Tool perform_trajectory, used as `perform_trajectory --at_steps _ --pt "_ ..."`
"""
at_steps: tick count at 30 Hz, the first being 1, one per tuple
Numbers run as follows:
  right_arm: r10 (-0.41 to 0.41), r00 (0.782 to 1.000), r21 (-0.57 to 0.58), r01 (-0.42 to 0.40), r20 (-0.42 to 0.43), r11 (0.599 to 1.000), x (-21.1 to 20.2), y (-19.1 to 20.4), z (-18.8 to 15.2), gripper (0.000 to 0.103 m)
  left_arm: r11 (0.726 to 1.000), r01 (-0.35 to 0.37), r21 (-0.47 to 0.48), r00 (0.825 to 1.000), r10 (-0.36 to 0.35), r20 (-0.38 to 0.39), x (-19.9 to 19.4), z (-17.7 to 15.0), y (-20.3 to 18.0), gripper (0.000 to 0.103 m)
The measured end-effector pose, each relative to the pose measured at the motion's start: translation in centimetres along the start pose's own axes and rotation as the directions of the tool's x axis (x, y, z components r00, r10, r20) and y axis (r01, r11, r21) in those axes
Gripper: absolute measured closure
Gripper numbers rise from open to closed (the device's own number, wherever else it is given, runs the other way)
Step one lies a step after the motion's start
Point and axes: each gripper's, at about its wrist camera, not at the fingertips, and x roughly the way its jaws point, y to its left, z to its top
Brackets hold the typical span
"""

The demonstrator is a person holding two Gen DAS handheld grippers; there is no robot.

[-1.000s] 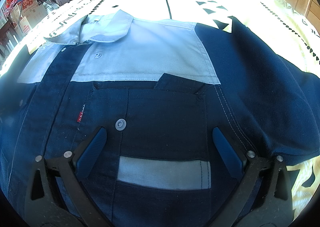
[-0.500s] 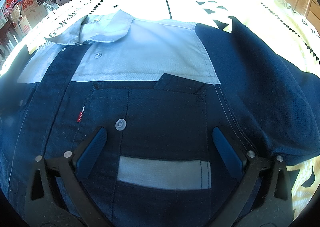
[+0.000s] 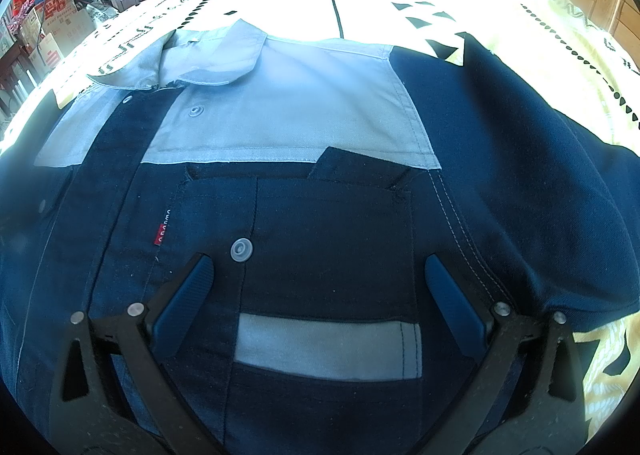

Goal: Fold small clothes

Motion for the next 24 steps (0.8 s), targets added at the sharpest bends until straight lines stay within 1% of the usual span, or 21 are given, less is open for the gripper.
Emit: perform_trajectory --at_steps 24 --pt "0.0 1.0 0.0 0.0 0.0 1.0 0.05 0.04 0.01 0.0 1.0 -0.003 0.003 1.0 0.003 0.0 -0.14 0.0 0.13 0.0"
